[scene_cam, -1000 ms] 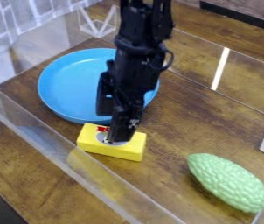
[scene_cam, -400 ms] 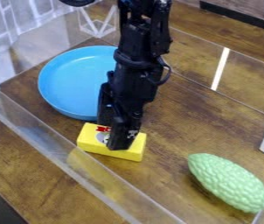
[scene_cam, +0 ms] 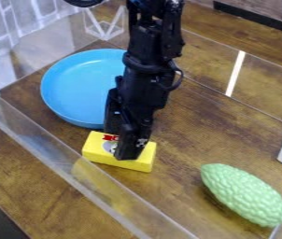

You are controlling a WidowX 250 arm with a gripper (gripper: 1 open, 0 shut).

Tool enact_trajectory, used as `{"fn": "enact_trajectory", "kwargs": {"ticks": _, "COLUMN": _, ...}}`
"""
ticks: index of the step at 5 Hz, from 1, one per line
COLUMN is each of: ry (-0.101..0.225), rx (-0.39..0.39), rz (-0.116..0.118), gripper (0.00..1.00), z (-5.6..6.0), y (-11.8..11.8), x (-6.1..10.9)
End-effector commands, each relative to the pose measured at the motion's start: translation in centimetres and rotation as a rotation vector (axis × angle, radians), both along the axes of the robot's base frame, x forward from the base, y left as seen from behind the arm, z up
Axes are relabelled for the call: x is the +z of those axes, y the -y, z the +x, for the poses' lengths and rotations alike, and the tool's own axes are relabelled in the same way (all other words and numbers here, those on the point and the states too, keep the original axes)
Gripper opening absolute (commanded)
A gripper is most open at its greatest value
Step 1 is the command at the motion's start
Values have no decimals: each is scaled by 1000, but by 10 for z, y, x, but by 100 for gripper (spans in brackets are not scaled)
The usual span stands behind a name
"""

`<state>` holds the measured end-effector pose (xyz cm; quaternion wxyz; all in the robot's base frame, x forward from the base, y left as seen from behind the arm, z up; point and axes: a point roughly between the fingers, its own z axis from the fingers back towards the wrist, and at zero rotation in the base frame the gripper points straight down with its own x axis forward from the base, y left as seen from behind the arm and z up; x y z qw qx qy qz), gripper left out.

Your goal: Put the yellow block in the blue tray

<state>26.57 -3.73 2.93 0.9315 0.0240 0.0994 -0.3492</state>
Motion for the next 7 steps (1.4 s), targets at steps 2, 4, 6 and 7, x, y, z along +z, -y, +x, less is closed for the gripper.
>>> {"fn": "enact_trajectory", "kwargs": {"ticks": 2, "ry": 15, "rx": 7, "rz": -9, "gripper": 100, "z": 6, "y": -3, "x": -15}}
{"fn": "enact_trajectory", "kwargs": {"ticks": 4, "ry": 13, "rx": 13, "rz": -12, "gripper": 100, "z": 9, "y": -5, "x": -25}}
{"fn": "enact_trajectory", "kwargs": {"ticks": 6, "ry": 10, "rx": 18, "rz": -15, "gripper": 100, "z": 12, "y": -7, "x": -33}}
{"fn": "enact_trajectory", "kwargs": {"ticks": 7, "ry": 5, "rx": 22, "rz": -17, "gripper": 100, "z": 11, "y": -8, "x": -35}}
